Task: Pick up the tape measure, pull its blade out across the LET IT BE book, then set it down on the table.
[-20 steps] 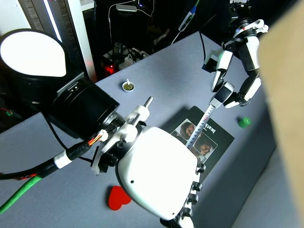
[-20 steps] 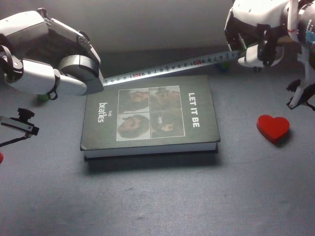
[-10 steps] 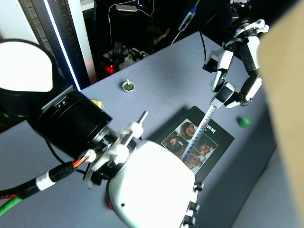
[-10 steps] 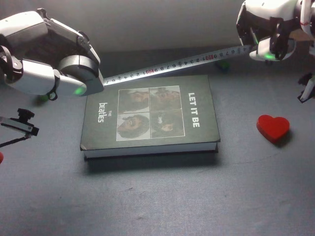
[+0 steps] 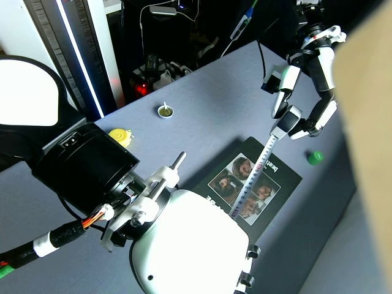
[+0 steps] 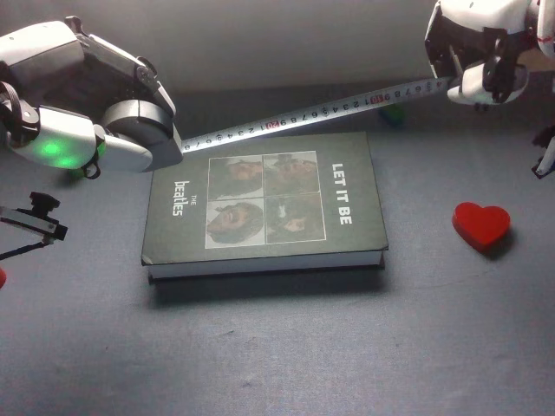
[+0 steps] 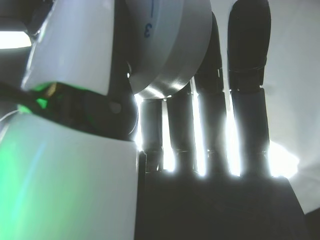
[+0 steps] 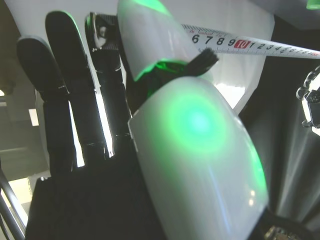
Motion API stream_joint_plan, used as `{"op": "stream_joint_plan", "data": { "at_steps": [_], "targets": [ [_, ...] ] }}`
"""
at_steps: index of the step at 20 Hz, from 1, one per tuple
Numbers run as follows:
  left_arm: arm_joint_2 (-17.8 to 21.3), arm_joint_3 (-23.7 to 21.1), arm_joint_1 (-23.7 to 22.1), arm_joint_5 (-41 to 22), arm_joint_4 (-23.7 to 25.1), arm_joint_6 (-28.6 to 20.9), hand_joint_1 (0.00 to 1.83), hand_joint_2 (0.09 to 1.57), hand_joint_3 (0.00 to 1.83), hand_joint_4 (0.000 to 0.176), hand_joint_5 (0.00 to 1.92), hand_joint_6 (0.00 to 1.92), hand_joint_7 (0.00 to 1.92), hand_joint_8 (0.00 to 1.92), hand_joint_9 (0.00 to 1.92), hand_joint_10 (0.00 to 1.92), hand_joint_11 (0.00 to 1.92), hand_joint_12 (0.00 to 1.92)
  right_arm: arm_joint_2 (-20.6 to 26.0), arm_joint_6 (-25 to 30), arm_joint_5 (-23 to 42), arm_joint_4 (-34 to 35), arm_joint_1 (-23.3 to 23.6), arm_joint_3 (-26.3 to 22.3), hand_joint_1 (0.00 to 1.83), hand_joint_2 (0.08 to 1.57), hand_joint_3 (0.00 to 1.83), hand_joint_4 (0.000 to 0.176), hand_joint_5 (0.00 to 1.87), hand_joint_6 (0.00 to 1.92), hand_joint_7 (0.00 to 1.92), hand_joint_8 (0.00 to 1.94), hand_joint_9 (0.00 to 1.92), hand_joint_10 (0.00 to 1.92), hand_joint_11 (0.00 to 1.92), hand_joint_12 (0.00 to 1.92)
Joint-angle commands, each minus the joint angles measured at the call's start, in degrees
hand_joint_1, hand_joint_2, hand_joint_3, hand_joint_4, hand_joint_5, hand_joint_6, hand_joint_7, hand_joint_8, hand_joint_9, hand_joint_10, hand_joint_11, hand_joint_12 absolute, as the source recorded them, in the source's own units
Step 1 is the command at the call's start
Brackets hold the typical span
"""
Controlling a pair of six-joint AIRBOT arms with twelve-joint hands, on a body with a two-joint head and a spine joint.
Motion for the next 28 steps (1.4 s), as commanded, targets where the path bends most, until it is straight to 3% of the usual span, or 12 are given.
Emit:
{"op": "stream_joint_plan", "data": {
  "at_steps": [1,7,9,15,16,17,18,19,22,28],
  "targets": [
    [0.5,0.5,-0.2,-5.2,-0.4,0.5,1.40,1.05,0.00,0.000,1.01,0.63,1.19,0.66,1.06,1.16,1.01,1.10,1.0,-1.1,-4.3,-4.0,0.4,0.4,1.18,1.18,0.00,0.035,0.86,1.17,0.87,1.18,0.81,0.94,0.60,1.39],
    [0.5,0.4,-0.2,-5.2,-0.3,0.5,1.40,1.05,0.00,0.000,1.02,0.62,1.20,0.64,1.06,1.16,1.00,1.11,0.9,-1.3,-4.6,-3.1,0.1,-1.4,1.18,1.18,0.00,0.034,0.87,1.17,0.86,1.19,0.81,0.94,0.60,1.39],
    [0.6,0.4,-0.1,-5.2,-0.1,0.5,1.38,1.10,0.00,0.000,0.90,0.83,1.07,0.84,0.95,1.27,0.97,1.14,0.9,-1.3,-4.6,-3.1,0.0,-1.6,1.18,1.18,0.00,0.034,0.87,1.17,0.86,1.19,0.81,0.94,0.60,1.39],
    [0.6,0.4,-0.2,-5.2,0.2,0.5,1.38,1.10,0.00,0.000,0.90,0.84,1.07,0.84,0.95,1.28,0.98,1.14,0.9,-1.4,-4.6,-3.1,-0.3,-1.6,1.18,1.18,0.00,0.034,0.85,1.19,0.88,1.17,0.81,0.94,0.60,1.39],
    [0.6,0.4,-0.2,-5.2,0.3,0.5,1.38,1.10,0.00,0.000,0.90,0.83,1.07,0.85,0.95,1.28,0.98,1.14,0.9,-1.4,-4.5,-3.1,-0.4,-1.6,0.88,1.16,0.00,0.000,0.65,0.53,0.74,0.54,0.65,0.60,0.44,1.25],
    [0.6,0.4,-0.2,-5.3,0.4,0.5,1.38,1.10,0.00,0.000,0.90,0.83,1.07,0.85,0.95,1.28,0.98,1.14,0.9,-1.4,-4.5,-3.1,-0.5,-1.6,0.88,1.16,0.00,0.000,0.65,0.53,0.74,0.54,0.65,0.60,0.44,1.25],
    [0.6,0.3,-0.2,-5.3,0.4,0.5,1.38,1.10,0.00,0.000,0.90,0.82,1.06,0.85,0.95,1.28,0.98,1.14,0.8,-1.4,-4.5,-3.1,-0.7,-1.6,0.51,1.14,0.00,0.000,0.47,0.19,0.51,0.14,0.43,0.24,0.16,1.12],
    [0.6,0.3,-0.2,-5.3,0.4,0.5,1.38,1.10,0.00,0.000,0.90,0.83,1.06,0.85,0.95,1.28,0.98,1.14,0.8,-1.4,-4.5,-3.1,-0.8,-1.6,0.36,1.13,0.00,0.000,0.42,0.06,0.43,0.03,0.38,0.09,0.06,1.08],
    [0.6,0.4,-0.2,-5.3,0.5,0.5,1.39,1.09,0.01,0.000,0.93,0.79,1.09,0.81,0.97,1.25,0.98,1.13,0.7,-1.5,-4.4,-3.1,-0.8,-1.7,0.22,1.10,0.00,0.000,0.24,0.00,0.25,0.00,0.26,0.00,0.00,0.85],
    [0.5,1.1,0.6,-5.6,3.2,-1.3,1.38,1.11,0.00,0.000,0.90,0.83,1.06,0.86,0.95,1.28,0.98,1.13,0.7,-2.3,-4.5,-3.1,-1.0,-2.6,0.12,1.14,0.01,0.000,0.14,0.00,0.16,0.00,0.14,0.00,0.00,0.67]
  ]
}}
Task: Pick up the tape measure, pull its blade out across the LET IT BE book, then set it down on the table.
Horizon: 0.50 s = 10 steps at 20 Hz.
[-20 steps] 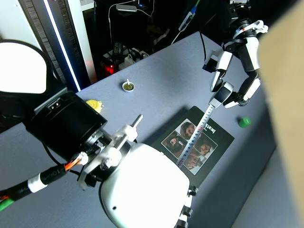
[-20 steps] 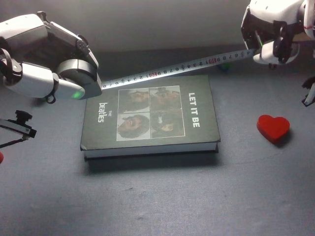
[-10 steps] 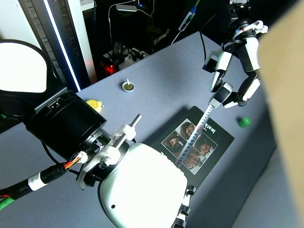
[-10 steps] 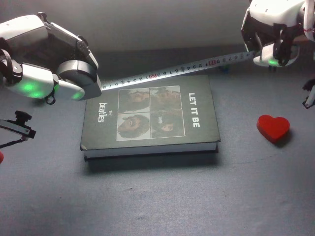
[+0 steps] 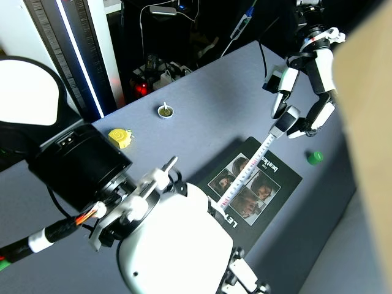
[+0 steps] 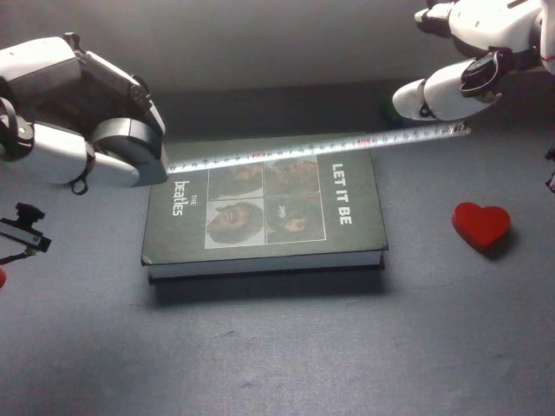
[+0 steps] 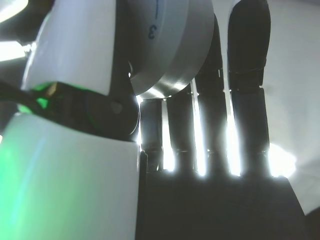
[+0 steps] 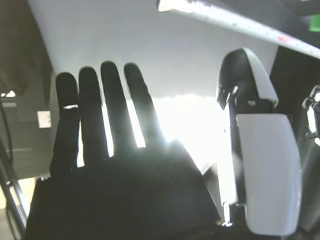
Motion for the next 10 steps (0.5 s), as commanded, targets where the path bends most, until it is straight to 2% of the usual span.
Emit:
{"op": "stream_joint_plan", "data": {
  "at_steps": [1,3,8,10],
  "targets": [
    [0.0,1.0,-0.4,-6.7,1.4,-3.2,1.38,1.11,0.00,0.000,0.90,0.83,1.06,0.87,0.95,1.28,0.98,1.13,0.4,-0.1,-0.7,-3.4,0.5,-0.5,0.11,1.14,0.00,0.000,0.12,0.00,0.12,0.00,0.11,0.00,0.00,0.62],
    [-1.1,3.5,-0.1,-8.3,7.0,-8.1,1.38,1.11,0.00,0.000,0.90,0.83,1.05,0.87,0.95,1.28,0.98,1.13,0.8,0.1,-2.0,-3.0,1.5,-1.9,0.11,1.14,0.00,0.000,0.11,0.00,0.11,0.00,0.10,0.00,0.00,0.60],
    [-5.4,12.0,4.8,-15.6,8.4,-13.2,1.38,1.10,0.00,0.000,0.91,0.81,1.06,0.86,0.96,1.27,1.01,1.13,0.9,3.9,-5.4,0.4,3.0,-4.7,0.09,1.15,0.01,0.000,0.11,0.00,0.10,0.00,0.09,0.00,0.00,0.60],
    [-6.8,15.2,6.4,-17.8,12.3,-17.4,1.38,1.10,0.00,0.000,0.91,0.81,1.06,0.86,0.96,1.27,1.01,1.12,0.5,4.8,-6.5,1.7,3.0,-5.8,0.06,1.17,0.01,0.000,0.11,0.00,0.10,0.00,0.09,0.00,0.00,0.60]
  ]
}}
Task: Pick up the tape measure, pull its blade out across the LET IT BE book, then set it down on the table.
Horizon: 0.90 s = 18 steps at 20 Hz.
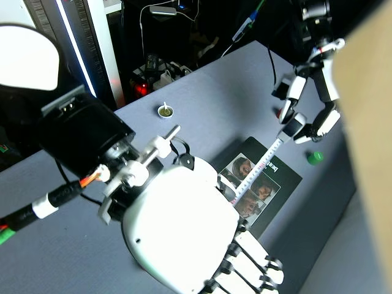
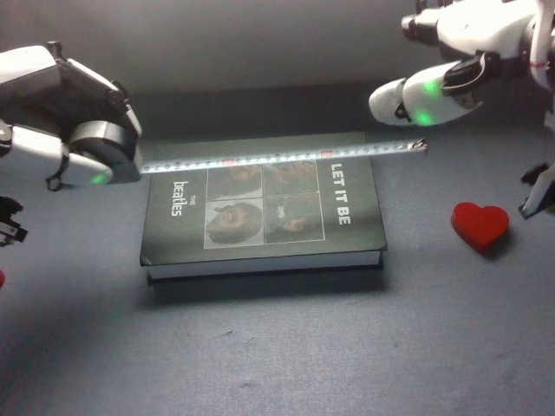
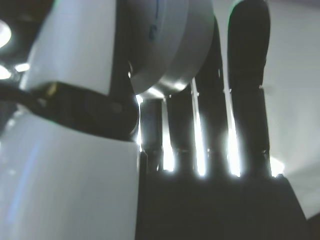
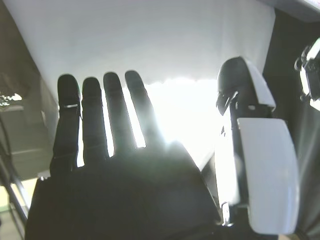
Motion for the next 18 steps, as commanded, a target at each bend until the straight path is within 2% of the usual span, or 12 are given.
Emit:
{"op": "stream_joint_plan", "data": {
  "at_steps": [1,6,14,16,17,18],
  "targets": [
    [-0.5,1.2,-0.2,-7.6,-0.9,-2.3,1.38,1.10,0.00,0.000,0.91,0.81,1.06,0.86,0.96,1.27,1.01,1.12,-0.1,1.3,-0.8,-4.4,0.7,-0.6,0.06,1.17,0.01,0.000,0.11,0.00,0.10,0.00,0.09,0.00,0.00,0.60],
    [-4.1,8.7,2.9,-11.3,2.0,-5.9,1.38,1.10,0.00,0.000,0.92,0.79,1.06,0.85,0.96,1.26,1.01,1.12,-1.4,5.6,-1.7,-4.4,-0.6,-1.4,0.05,1.18,0.01,0.000,0.10,0.00,0.10,0.00,0.10,0.00,0.00,0.62],
    [-6.6,13.1,6.4,-14.2,2.0,-6.6,1.38,1.10,0.00,0.000,0.92,0.80,1.06,0.85,0.96,1.27,1.01,1.13,-2.6,6.9,-0.9,-6.3,-2.2,-1.3,0.08,1.18,0.00,0.000,0.13,0.01,0.14,0.01,0.12,0.01,0.00,0.62],
    [-7.0,14.0,7.0,-14.8,2.0,-7.1,1.38,1.10,0.00,0.000,0.91,0.84,1.09,0.78,0.97,1.26,0.99,1.11,-2.6,7.1,-1.0,-6.7,-2.3,-1.3,0.08,1.19,0.00,0.000,0.13,0.00,0.15,0.00,0.12,0.00,0.00,0.61],
    [-7.2,14.6,7.7,-15.1,2.0,-7.6,1.39,1.07,0.00,0.000,0.95,0.78,1.18,0.64,1.02,1.22,0.99,1.10,-2.6,7.2,-0.9,-6.9,-2.3,-1.3,0.10,1.18,0.00,0.000,0.12,0.00,0.15,0.00,0.13,0.00,0.00,0.59],
    [-7.4,15.2,8.1,-15.4,2.0,-7.9,1.39,1.06,0.00,0.000,0.97,0.74,1.22,0.57,1.04,1.20,0.97,1.11,-2.6,7.3,-0.9,-7.0,-2.3,-1.3,0.10,1.18,0.00,0.000,0.12,0.00,0.15,0.00,0.13,0.00,0.00,0.55]
  ]
}}
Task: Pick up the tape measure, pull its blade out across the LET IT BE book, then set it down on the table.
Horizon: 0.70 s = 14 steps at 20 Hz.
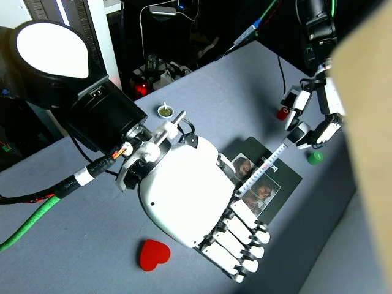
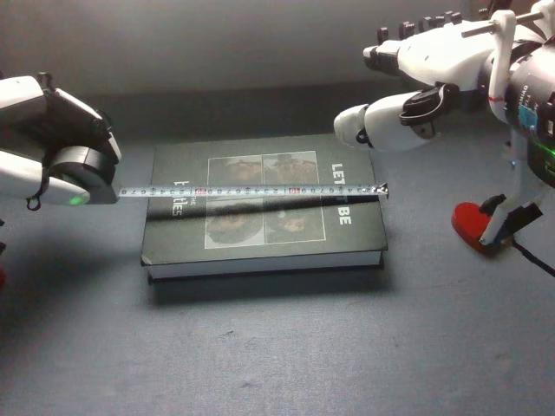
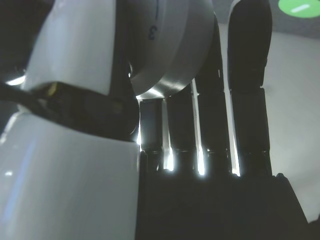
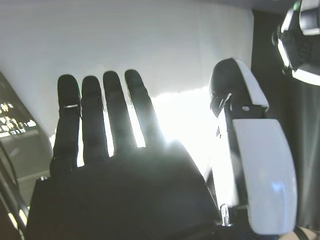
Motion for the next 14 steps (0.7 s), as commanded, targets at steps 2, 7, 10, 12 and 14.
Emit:
{"op": "stream_joint_plan", "data": {
  "at_steps": [2,7,10,12,14],
  "targets": [
    [-0.3,1.3,0.1,-5.1,-3.8,-1.2,1.38,1.06,0.01,0.000,0.98,0.73,1.20,0.64,1.05,1.14,0.95,1.14,0.2,0.5,-0.3,-3.9,0.3,0.0,0.10,1.18,0.00,0.000,0.12,0.00,0.16,0.00,0.14,0.01,0.00,0.62],
    [-1.1,2.1,2.7,-6.3,-4.7,-2.0,1.28,1.07,0.00,0.000,0.99,0.80,1.16,0.87,1.12,0.74,1.03,1.09,0.2,0.5,-0.2,-4.0,0.3,0.0,0.10,1.18,0.00,0.000,0.14,0.01,0.19,0.01,0.17,0.01,0.00,0.65],
    [-1.2,1.9,3.2,-6.7,-4.4,-2.0,1.28,1.07,0.00,0.000,1.00,0.78,1.17,0.85,1.14,0.72,1.03,1.09,0.2,0.5,-0.1,-4.1,0.3,0.0,0.10,1.18,0.00,0.000,0.15,0.01,0.21,0.01,0.20,0.01,0.00,0.69],
    [-1.2,1.9,3.0,-7.1,-3.9,-1.7,1.28,1.07,0.00,0.000,1.00,0.79,1.17,0.84,1.14,0.72,1.03,1.09,0.2,0.5,-0.1,-4.2,0.3,0.0,0.11,1.18,0.00,0.000,0.17,0.01,0.23,0.01,0.22,0.01,0.00,0.76],
    [-1.1,1.8,1.6,-7.3,-2.0,-1.2,1.28,1.07,0.00,0.000,0.99,0.79,1.18,0.83,1.16,0.68,1.03,1.10,0.3,0.5,0.0,-4.2,0.3,0.0,0.11,1.17,0.00,0.000,0.17,0.01,0.23,0.00,0.22,0.01,0.00,0.72]
  ]
}}
